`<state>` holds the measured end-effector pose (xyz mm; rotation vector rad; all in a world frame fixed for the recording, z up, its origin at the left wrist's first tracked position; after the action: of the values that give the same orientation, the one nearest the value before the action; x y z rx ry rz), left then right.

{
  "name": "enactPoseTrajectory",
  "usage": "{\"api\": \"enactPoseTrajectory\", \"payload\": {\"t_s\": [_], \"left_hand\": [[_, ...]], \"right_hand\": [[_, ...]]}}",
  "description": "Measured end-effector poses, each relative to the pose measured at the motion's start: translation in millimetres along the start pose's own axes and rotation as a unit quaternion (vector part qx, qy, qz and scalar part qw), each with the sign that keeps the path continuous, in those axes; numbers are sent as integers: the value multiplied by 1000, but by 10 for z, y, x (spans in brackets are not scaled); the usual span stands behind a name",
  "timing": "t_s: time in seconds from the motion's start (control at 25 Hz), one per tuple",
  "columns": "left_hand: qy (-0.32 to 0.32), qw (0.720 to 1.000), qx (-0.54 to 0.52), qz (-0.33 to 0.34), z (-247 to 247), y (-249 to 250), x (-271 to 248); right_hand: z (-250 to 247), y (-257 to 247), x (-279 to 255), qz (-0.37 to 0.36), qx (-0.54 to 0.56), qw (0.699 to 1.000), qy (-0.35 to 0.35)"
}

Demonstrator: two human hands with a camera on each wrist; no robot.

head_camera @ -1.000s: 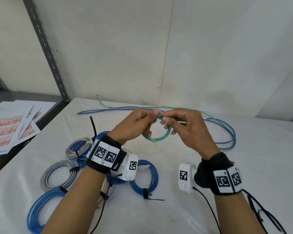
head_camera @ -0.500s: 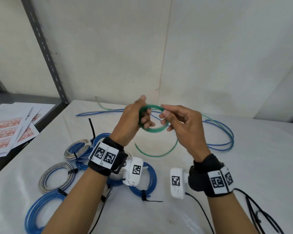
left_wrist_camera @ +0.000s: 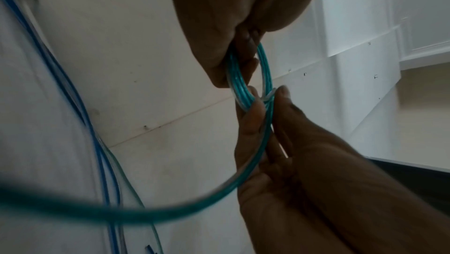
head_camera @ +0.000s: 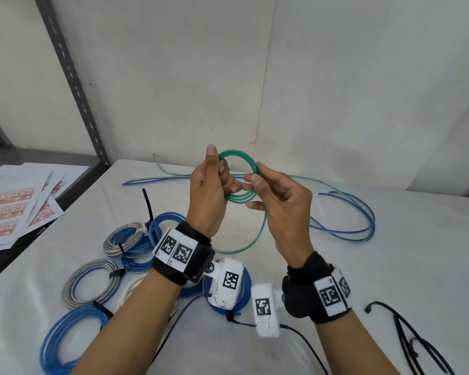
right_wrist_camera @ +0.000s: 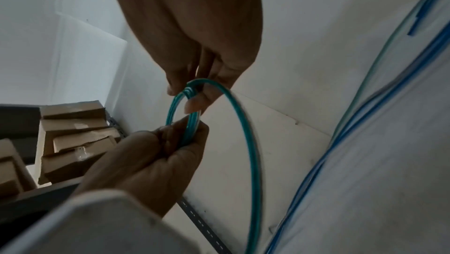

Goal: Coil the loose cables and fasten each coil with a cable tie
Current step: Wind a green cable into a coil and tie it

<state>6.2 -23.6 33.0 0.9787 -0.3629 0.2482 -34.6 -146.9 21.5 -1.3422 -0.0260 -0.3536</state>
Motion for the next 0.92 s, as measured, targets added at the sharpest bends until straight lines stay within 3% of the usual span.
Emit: {"api": "enactPoseTrajectory", "payload": {"t_s": [0.16,0.28,0.44,0.52,0.64,0.76,0.8,0.84,0.92], "left_hand": [[-41,998,38,-40,-31,17,14],[-90,988,100,-81,-97,48,52],[-171,967,181,-51,-155,76,67],[-224,942,249,-25,-184,76,64],[-304,880,365,15,-179,85,21],[-342,820,457,51,-188,67,21],[-341,820,455,65,-205,62,34],[-322,838,435,74,-220,69,55],[-246,900,353,73,-243,85,104]], "right_hand": [[-95,-92,31,-19,-30,999,13],[-235,-177,78,0,-73,997,-29],[-314,-192,108,13,-120,991,-65],[-337,-203,114,-6,-171,983,-64],[-333,-208,97,-12,-257,960,-114],[-292,-187,72,5,-288,948,-133],[-284,-194,69,8,-275,954,-121],[-281,-203,74,3,-249,963,-106],[-258,-202,79,-20,-185,979,-79]]}}
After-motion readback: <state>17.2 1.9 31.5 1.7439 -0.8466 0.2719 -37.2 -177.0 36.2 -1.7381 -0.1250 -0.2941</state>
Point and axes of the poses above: each hand's wrist, its own x-axis towards the middle knuckle, its own z-axis out of the palm, y = z × x, the point moved 2 cm from there along x, towards the middle knuckle, and after that the axes turned 10 degrees about z, right-handed, at the moved point
